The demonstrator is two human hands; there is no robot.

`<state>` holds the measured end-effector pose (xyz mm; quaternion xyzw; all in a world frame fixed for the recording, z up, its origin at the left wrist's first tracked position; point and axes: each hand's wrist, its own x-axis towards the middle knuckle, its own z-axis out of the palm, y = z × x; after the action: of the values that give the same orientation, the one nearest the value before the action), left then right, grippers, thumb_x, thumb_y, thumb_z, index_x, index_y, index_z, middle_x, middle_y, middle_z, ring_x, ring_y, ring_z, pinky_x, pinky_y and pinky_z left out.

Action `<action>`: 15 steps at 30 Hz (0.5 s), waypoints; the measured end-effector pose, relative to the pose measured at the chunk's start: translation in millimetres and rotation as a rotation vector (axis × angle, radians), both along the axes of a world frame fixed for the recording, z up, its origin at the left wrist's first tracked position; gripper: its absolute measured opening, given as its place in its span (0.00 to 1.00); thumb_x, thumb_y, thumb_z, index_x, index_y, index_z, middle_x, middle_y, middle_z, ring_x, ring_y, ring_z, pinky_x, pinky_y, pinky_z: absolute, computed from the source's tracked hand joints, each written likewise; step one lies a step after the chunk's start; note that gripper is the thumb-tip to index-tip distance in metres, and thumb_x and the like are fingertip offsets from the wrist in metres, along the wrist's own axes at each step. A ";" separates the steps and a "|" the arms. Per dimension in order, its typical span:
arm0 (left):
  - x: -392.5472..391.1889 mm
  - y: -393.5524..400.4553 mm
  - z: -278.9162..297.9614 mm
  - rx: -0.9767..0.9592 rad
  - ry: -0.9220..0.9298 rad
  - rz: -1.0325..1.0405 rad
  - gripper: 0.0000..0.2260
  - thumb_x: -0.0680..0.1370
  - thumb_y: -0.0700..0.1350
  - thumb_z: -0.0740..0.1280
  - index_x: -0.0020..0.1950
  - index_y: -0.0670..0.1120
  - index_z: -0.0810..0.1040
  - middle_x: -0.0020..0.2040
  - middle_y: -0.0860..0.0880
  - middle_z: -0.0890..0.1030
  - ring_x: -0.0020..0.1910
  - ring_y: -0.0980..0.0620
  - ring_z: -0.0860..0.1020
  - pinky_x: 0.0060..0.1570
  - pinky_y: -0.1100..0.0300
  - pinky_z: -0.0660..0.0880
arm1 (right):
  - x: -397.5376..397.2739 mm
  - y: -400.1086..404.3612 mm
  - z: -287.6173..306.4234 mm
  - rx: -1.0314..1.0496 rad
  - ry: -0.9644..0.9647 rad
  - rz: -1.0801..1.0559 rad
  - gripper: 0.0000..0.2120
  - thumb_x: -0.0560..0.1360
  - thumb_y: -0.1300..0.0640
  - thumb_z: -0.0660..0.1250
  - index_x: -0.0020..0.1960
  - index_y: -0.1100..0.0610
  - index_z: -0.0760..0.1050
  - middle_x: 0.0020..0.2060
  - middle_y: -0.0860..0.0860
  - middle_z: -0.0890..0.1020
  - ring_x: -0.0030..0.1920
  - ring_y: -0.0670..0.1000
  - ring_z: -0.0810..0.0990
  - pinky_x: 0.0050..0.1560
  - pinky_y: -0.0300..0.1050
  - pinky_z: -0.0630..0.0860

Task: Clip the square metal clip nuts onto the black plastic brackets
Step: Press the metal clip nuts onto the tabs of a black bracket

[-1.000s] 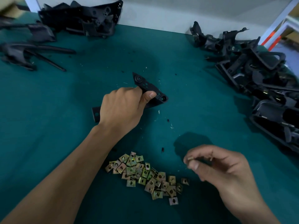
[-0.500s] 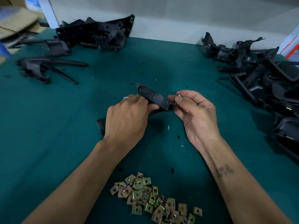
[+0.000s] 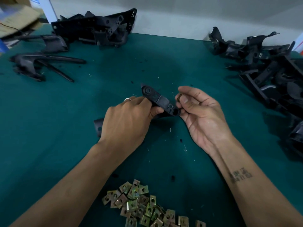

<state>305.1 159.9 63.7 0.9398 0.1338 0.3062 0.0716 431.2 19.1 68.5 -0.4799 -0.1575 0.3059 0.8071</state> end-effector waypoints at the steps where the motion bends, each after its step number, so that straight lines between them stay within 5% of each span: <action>1: -0.3 0.0 -0.2 -0.007 0.003 0.003 0.22 0.82 0.57 0.54 0.39 0.42 0.74 0.35 0.48 0.77 0.33 0.40 0.77 0.27 0.58 0.62 | 0.3 -0.5 -0.4 0.002 -0.006 -0.001 0.11 0.69 0.67 0.71 0.52 0.62 0.83 0.42 0.56 0.84 0.39 0.48 0.81 0.43 0.37 0.79; 15: -0.5 1.5 -0.6 -0.016 0.019 0.001 0.22 0.82 0.57 0.54 0.40 0.43 0.74 0.36 0.48 0.78 0.33 0.41 0.77 0.27 0.58 0.63 | -3.6 0.7 1.4 0.011 -0.041 -0.033 0.11 0.71 0.68 0.70 0.53 0.63 0.82 0.40 0.55 0.83 0.40 0.48 0.81 0.45 0.37 0.79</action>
<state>304.5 161.4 63.2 0.9419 0.1374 0.2965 0.0775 427.6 19.8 69.9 -0.4843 -0.1678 0.2818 0.8111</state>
